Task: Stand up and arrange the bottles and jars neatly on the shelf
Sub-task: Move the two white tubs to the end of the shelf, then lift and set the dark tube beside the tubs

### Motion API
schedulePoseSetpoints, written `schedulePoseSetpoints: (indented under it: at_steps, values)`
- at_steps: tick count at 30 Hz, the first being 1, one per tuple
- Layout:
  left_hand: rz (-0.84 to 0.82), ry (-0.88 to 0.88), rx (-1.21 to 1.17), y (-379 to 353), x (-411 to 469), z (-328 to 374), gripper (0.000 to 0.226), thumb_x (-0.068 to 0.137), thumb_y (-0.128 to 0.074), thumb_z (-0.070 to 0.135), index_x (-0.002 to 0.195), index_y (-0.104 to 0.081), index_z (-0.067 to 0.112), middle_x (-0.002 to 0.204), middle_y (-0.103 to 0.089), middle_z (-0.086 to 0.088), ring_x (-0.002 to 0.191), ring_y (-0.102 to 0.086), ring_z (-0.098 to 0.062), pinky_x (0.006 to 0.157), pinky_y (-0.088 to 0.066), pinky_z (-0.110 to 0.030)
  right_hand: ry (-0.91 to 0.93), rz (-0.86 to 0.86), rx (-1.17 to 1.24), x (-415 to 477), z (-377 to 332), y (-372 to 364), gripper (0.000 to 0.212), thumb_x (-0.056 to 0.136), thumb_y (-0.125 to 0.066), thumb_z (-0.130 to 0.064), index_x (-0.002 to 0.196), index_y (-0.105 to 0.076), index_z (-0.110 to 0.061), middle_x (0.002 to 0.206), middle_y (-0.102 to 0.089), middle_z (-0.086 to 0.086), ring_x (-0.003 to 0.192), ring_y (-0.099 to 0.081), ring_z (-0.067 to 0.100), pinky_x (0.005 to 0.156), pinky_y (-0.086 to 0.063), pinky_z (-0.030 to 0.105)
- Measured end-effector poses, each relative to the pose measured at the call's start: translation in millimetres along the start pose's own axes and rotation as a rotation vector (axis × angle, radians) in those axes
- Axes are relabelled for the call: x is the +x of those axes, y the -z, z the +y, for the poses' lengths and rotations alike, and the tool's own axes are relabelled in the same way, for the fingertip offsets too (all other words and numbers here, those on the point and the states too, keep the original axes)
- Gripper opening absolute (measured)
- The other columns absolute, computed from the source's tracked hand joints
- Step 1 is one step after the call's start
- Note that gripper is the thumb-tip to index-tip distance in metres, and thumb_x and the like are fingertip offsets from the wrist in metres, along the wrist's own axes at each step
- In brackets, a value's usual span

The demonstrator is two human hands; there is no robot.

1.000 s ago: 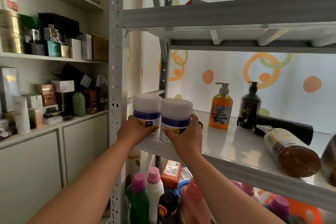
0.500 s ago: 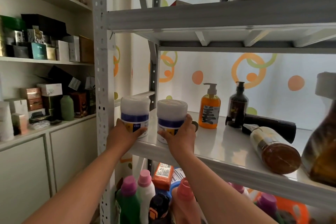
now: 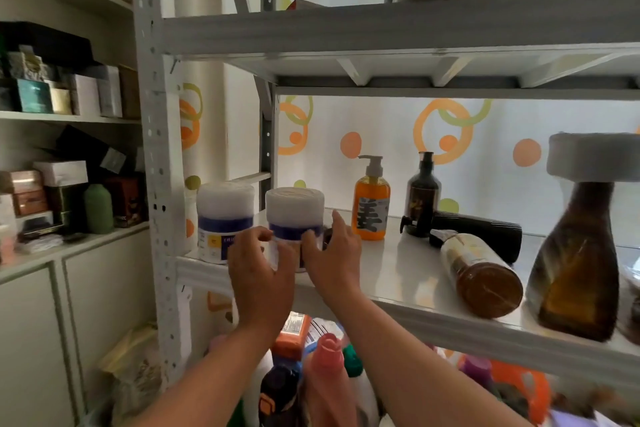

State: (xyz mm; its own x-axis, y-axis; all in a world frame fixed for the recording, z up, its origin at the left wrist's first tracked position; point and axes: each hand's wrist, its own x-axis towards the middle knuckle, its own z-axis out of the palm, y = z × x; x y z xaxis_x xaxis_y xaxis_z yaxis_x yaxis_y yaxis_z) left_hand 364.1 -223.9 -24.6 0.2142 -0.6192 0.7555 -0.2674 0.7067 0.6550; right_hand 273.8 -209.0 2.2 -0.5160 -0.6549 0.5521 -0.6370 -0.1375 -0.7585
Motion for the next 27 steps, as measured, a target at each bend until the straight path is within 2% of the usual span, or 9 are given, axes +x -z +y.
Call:
schedulePoseSetpoints:
  at_steps: [3,6,9,11,13,16,20,24,27]
  values:
    - [-0.203,-0.149,-0.054,-12.1,-3.7,18.2,0.020,0.087,-0.039,0.039,0.088,-0.050,0.022,0.080,-0.056,0.006,0.074,-0.056,-0.009,0.067,-0.047,-0.014,0.012,0.076,-0.091,14.7,9.8,19.4,0.050,0.088,-0.055,-0.016,0.135,-0.039,-0.019,0.136,-0.043,0.009,0.125,-0.037,0.024,0.103,-0.035,0.034]
    - [-0.276,-0.124,-0.112,-25.4,-8.3,31.9,0.010,0.089,-0.043,0.028,0.085,-0.052,0.024,0.074,-0.054,0.017,0.071,-0.059,-0.003,0.065,-0.047,-0.008,-0.040,-0.100,-0.305,28.4,18.8,26.6,0.061,0.087,-0.059,-0.023,0.140,-0.029,-0.025,0.144,-0.030,0.012,0.132,-0.030,0.030,0.107,-0.032,0.040]
    - [-0.282,-0.075,-0.135,-33.2,-11.1,36.0,0.012,0.092,-0.047,0.018,0.084,-0.053,0.025,0.073,-0.055,0.018,0.069,-0.059,-0.002,0.065,-0.047,-0.006,-0.080,-0.292,-0.399,40.2,26.5,20.8,0.066,0.088,-0.058,-0.034,0.144,-0.022,-0.031,0.151,-0.017,0.012,0.138,-0.022,0.034,0.108,-0.030,0.046]
    - [-0.296,-0.081,-0.130,-35.3,-12.2,34.1,0.013,0.090,-0.045,0.024,0.082,-0.052,0.030,0.072,-0.055,0.019,0.073,-0.061,-0.002,0.064,-0.047,-0.006,-0.033,-0.354,-0.428,45.3,32.1,12.4,0.061,0.089,-0.055,-0.038,0.142,-0.026,-0.033,0.152,-0.019,0.008,0.139,-0.022,0.033,0.108,-0.030,0.047]
    - [-0.303,-0.092,-0.124,-36.5,-14.5,32.4,0.014,0.087,-0.042,0.029,0.078,-0.048,0.037,0.071,-0.055,0.020,0.080,-0.060,0.003,0.063,-0.047,-0.005,0.029,-0.385,-0.454,47.3,35.8,6.7,0.053,0.087,-0.057,-0.041,0.135,-0.035,-0.033,0.143,-0.037,0.005,0.131,-0.035,0.030,0.104,-0.036,0.045]
    - [-0.317,-0.097,-0.124,-41.3,-20.7,28.1,0.013,0.084,-0.037,0.040,0.076,-0.047,0.039,0.070,-0.057,0.015,0.078,-0.059,-0.002,0.063,-0.049,-0.011,0.061,-0.361,-0.407,49.7,40.2,8.1,0.041,0.085,-0.061,-0.038,0.119,-0.043,-0.026,0.120,-0.053,0.006,0.104,-0.054,0.022,0.089,-0.049,0.033]
    - [-0.308,-0.037,-0.143,-50.0,-28.0,27.3,0.017,0.082,-0.037,0.042,0.078,-0.051,0.034,0.073,-0.058,0.015,0.074,-0.060,-0.003,0.063,-0.050,-0.015,0.117,-0.290,-0.439,54.5,45.9,10.9,0.030,0.088,-0.059,-0.032,0.111,-0.044,-0.020,0.109,-0.057,0.008,0.091,-0.056,0.019,0.076,-0.047,0.024]
    - [-0.307,-0.016,-0.125,-54.5,-28.4,27.2,0.015,0.089,-0.045,0.025,0.077,-0.051,0.031,0.072,-0.057,0.015,0.074,-0.058,-0.002,0.061,-0.047,-0.010,0.113,-0.227,-0.511,54.0,44.2,16.0,0.026,0.091,-0.055,-0.024,0.112,-0.042,-0.018,0.110,-0.054,0.013,0.092,-0.054,0.022,0.077,-0.049,0.028]
    - [-0.317,-0.006,-0.096,-55.0,-29.6,25.0,0.020,0.092,-0.049,0.012,0.077,-0.054,0.024,0.070,-0.057,0.011,0.070,-0.057,-0.005,0.059,-0.045,-0.011,0.048,-0.142,-0.505,43.4,43.7,32.2,0.036,0.087,-0.060,-0.027,0.116,-0.040,-0.019,0.113,-0.050,0.012,0.097,-0.052,0.024,0.084,-0.050,0.033]
